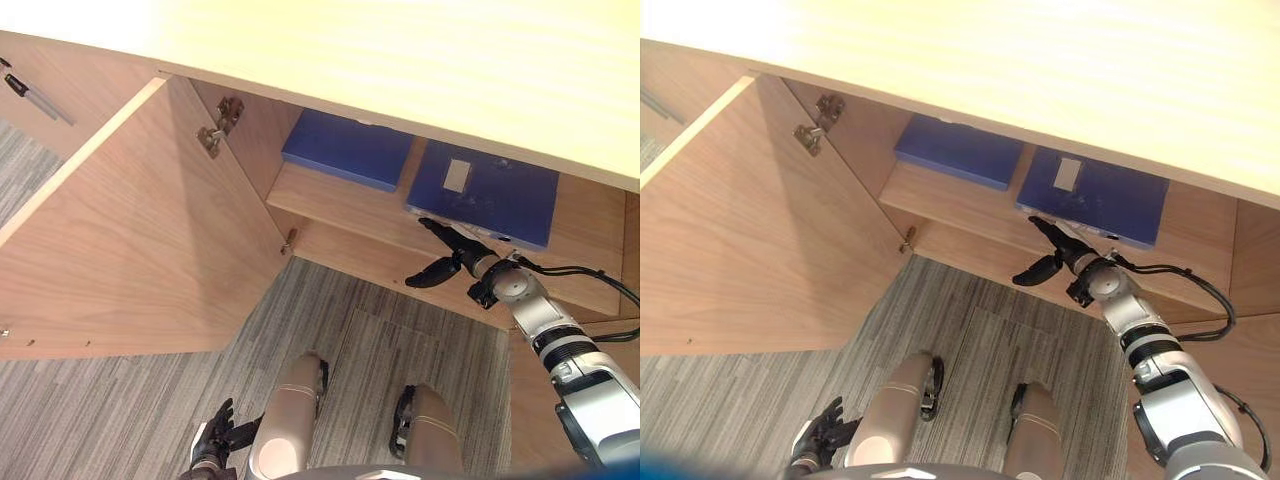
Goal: Walk over to the cabinet, pick up the folder, carry it to the office cabinet, place the folder inside the office cabinet, then close the office cabinet door
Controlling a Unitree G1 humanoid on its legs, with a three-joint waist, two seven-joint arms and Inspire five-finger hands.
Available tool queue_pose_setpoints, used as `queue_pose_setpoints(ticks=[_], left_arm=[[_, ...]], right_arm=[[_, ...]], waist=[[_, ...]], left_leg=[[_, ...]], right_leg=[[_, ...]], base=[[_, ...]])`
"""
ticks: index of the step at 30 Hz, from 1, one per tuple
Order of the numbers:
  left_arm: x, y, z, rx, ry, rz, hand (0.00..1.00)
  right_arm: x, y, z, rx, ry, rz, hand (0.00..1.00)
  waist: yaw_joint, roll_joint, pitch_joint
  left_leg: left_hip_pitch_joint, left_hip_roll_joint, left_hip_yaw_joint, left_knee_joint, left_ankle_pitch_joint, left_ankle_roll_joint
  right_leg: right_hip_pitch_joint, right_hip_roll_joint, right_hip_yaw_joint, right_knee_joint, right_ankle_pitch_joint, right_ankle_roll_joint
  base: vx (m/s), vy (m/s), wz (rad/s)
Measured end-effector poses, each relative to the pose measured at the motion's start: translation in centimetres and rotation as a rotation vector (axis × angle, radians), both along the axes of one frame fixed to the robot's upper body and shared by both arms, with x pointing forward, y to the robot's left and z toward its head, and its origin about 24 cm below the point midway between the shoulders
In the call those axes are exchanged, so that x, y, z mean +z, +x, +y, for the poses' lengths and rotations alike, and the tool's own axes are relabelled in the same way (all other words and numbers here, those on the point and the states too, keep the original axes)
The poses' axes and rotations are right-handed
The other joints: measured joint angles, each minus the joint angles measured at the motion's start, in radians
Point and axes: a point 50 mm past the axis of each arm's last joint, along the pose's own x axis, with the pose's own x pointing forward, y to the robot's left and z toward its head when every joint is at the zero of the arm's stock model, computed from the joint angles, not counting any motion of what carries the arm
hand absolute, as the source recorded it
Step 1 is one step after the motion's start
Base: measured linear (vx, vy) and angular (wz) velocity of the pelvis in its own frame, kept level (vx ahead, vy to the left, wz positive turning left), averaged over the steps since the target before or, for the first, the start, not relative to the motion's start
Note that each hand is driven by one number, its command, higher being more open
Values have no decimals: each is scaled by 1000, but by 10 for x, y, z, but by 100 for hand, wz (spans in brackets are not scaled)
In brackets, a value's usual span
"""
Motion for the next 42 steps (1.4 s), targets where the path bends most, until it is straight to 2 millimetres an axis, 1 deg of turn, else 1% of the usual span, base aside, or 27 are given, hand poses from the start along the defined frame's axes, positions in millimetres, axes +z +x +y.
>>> queue_pose_setpoints(ticks=[1, 3, 4, 8, 13, 15, 18, 21, 22, 24, 25, 26, 28, 30, 33, 34, 36, 38, 39, 40, 42], left_arm=[[0, 0, 0, 1, 0, 0, 100], [0, 0, -1, 15, -2, -1, 100], [0, 0, -2, 17, -2, -1, 100], [-2, -3, -7, 51, -7, 6, 100], [-3, -5, -9, 67, -8, 11, 100], [-4, -6, -10, 70, -11, 14, 100], [-4, -6, -10, 73, -6, 17, 100], [-4, -7, -11, 69, -3, 23, 100], [-4, -7, -11, 62, 0, 27, 100], [-5, -8, -12, 43, 9, 33, 100], [-5, -8, -12, 41, 10, 33, 100], [-5, -9, -12, 34, 16, 35, 100], [-5, -10, -11, 31, 22, 38, 100], [-5, -13, -10, 36, 28, 47, 100], [-5, -20, -8, 44, 36, 60, 100], [-5, -23, -6, 47, 45, 65, 100], [-5, -28, -4, 38, 59, 78, 100], [-5, -35, 0, 40, 76, 97, 100], [-5, -36, 1, 43, 78, 99, 100], [-5, -37, 2, 46, 82, 106, 100], [-6, -40, 4, 46, 91, 120, 100]], right_arm=[[0, 0, -1, -10, 5, -5, 100], [-3, 3, 4, -96, 111, -47, 100], [-3, 3, 4, -106, 119, -52, 100], [-2, 7, 8, -214, 242, -96, 100], [-2, 9, 9, -261, 283, -107, 100], [-3, 10, 9, -278, 289, -104, 100], [-10, 11, 14, -292, 281, -72, 100], [-20, 10, 25, -247, 197, -28, 100], [-24, 8, 30, -203, 115, -11, 100], [-42, 0, 48, -71, -93, 39, 100], [-44, -1, 49, -63, -104, 43, 100], [-47, -2, 55, -39, -123, 52, 100], [-50, -3, 67, 2, -125, 62, 100], [-52, -9, 86, 52, -85, 47, 100], [-48, -11, 101, 104, -67, 15, 100], [-44, -13, 106, 119, -53, -6, 100], [-41, -15, 110, 134, -38, -29, 100], [-39, -19, 115, 152, -18, -57, 100], [-39, -20, 116, 158, -16, -63, 100], [-39, -22, 116, 166, -12, -68, 100], [-44, -27, 116, 169, -5, -61, 100]], waist=[[0, 0, 0], [-1, 1, 1], [-1, 1, 1], [0, 8, 4], [-2, 12, 5], [-7, 17, 4], [-13, 22, 3], [-13, 26, 0], [-14, 29, -1], [-16, 37, -10], [-16, 37, -11], [-17, 37, -15], [-19, 38, -17], [-23, 34, -27], [-26, 28, -46], [-26, 20, -57], [-29, 12, -72], [-34, -4, -102], [-35, -6, -104], [-37, -12, -110], [-39, -18, -122]], left_leg=[[1, 0, 0, 0, 0, 0], [3, -3, 0, -2, 2, 3], [3, -4, 0, -2, 2, 4], [-5, -9, 0, -2, 9, 13], [-8, -17, -5, -2, 16, 20], [-4, -20, -12, -5, 18, 19], [25, -26, -24, -41, 39, 18], [64, -29, -35, -101, 68, 12], [79, -30, -39, -118, 76, 9], [118, -32, -57, -166, 96, 2], [122, -32, -58, -172, 99, 2], [133, -31, -60, -192, 107, -2], [160, -21, -62, -226, 120, -6], [212, -11, -64, -281, 137, -8], [243, 1, -61, -312, 141, -11], [260, 6, -59, -331, 144, -12], [288, 12, -58, -357, 147, -14], [313, 17, -55, -396, 156, -15], [322, 17, -54, -405, 158, -16], [340, 18, -50, -429, 165, -17], [366, 16, -47, -469, 180, -29]], right_leg=[[1, 0, 0, 0, 0, 0], [1, -3, 1, 2, 1, 1], [1, -3, 1, 2, 1, 1], [-4, -7, 1, 2, 9, 4], [0, -15, -5, -3, 14, 6], [11, -18, -13, -10, 16, 8], [51, -21, -35, -51, 33, 8], [99, -21, -58, -109, 57, 3], [116, -21, -64, -128, 64, 2], [169, -19, -93, -178, 79, -1], [174, -19, -96, -183, 81, -2], [188, -16, -104, -204, 90, -6], [221, -4, -114, -249, 110, -10], [282, 12, -127, -325, 138, -12], [321, 29, -131, -381, 159, -13], [343, 35, -133, -411, 170, -13], [382, 45, -140, -461, 188, -14], [418, 57, -141, -531, 216, -15], [430, 60, -141, -548, 224, -14], [452, 64, -140, -586, 240, -16], [480, 66, -137, -642, 265, -9]], base=[[0, 0, 0], [-34, -6, 1], [-39, -2, 3], [-38, 9, 2], [-20, 11, 6], [-4, 10, 9], [-3, 2, 12], [-1, -16, 11], [8, -21, 11], [12, -36, 18], [8, -37, 16], [6, -35, 6], [14, -34, 0], [38, -23, -6], [53, -12, -10], [75, -4, -7], [85, 4, -6], [95, 7, -6], [88, 9, -7], [76, 9, -9], [77, 0, -8]])
